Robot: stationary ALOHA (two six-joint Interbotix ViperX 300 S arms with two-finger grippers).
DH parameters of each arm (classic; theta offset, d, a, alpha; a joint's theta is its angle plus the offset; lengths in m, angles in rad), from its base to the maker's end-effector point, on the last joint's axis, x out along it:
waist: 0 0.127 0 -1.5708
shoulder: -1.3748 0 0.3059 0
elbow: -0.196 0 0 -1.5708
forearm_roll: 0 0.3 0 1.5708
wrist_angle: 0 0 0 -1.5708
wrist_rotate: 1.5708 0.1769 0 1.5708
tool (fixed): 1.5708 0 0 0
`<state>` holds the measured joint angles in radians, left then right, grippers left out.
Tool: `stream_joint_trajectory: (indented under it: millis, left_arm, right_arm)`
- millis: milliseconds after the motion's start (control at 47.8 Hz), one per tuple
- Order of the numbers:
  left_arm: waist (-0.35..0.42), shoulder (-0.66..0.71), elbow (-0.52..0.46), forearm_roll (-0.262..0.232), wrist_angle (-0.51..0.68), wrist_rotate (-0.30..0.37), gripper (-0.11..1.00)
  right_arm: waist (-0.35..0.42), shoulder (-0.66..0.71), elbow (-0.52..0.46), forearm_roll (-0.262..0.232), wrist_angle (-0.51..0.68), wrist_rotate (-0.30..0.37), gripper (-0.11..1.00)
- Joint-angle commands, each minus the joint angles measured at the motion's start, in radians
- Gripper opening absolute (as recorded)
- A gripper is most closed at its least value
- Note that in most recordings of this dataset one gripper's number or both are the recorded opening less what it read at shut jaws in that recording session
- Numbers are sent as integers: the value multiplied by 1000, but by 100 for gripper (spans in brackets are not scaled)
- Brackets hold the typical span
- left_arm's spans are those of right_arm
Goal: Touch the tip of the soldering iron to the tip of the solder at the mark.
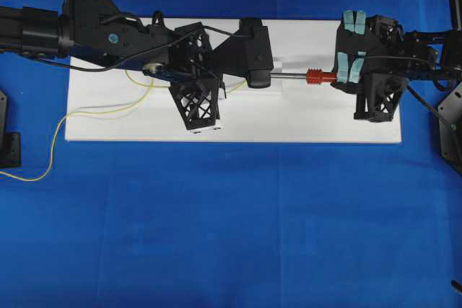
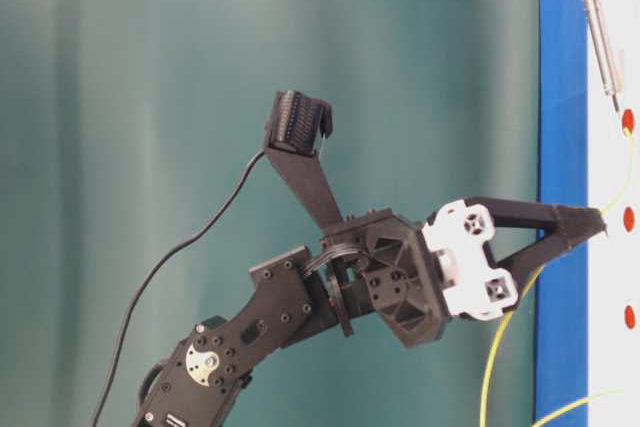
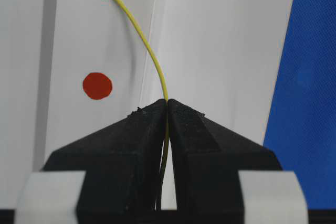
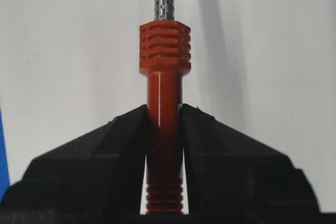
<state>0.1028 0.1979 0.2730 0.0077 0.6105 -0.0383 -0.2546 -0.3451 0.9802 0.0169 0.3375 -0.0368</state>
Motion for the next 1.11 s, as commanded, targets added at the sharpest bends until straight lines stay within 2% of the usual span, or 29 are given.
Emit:
stream_joint_trajectory:
  millis: [0,1087]
  left_arm:
    - [-2,-15,-23,2,-3,-2,2]
    - [-3,-14,-23,2,-3,2,2]
  right_arm:
    - [-2,8,-29,-2,-9,-2,6]
    - [-2,21,-35,-2,-8,-2,6]
